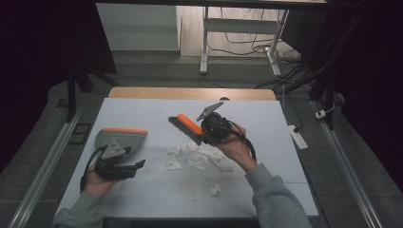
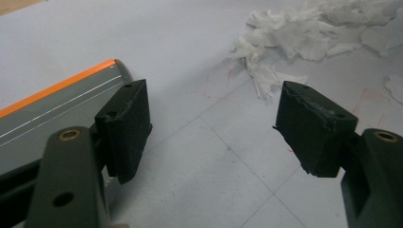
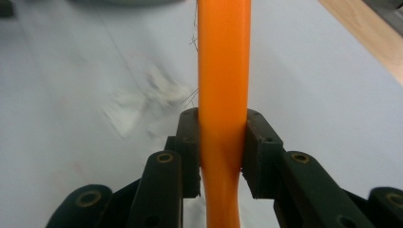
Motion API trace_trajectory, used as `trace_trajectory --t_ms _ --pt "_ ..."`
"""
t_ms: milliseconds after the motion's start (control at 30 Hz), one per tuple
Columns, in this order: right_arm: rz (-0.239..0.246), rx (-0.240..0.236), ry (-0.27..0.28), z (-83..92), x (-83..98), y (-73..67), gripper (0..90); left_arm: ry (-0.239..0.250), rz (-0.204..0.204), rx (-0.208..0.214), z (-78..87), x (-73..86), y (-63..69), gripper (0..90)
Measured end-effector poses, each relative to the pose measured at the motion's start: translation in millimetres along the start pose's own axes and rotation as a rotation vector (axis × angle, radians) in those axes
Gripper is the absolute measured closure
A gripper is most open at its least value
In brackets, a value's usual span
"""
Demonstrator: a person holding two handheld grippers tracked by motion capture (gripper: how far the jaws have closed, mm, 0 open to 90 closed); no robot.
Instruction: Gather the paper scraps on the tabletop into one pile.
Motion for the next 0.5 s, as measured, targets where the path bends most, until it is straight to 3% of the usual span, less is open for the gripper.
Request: trace_trajectory --t_ms 133,400,500 --pt "-0.078 -0.045 -0.009 -2.1 -8.6 -18.0 70.6 0.004 0.001 -0.002 1.6 0.3 -0.9 28.5" --pt "-0.115 -0.137 -0.043 -29.2 -21.8 -59.5 70.6 0.009 0.009 -0.006 3.0 1.0 -3.4 28.5" --pt "-0.147 -0.199 -0.051 -38.2 -25.8 -76.5 70.7 0.009 0.01 -0.007 2.9 1.3 -3.7 28.6"
Point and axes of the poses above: each handheld gripper's, and its own axes: z roughly backward along the jaws, x roughly out of its underside, y roughly to its right, the point moved 6 cm from there along -z, roughly forward along the jaws, and after that the axes turned 15 degrees about x, right-handed, at the moved point
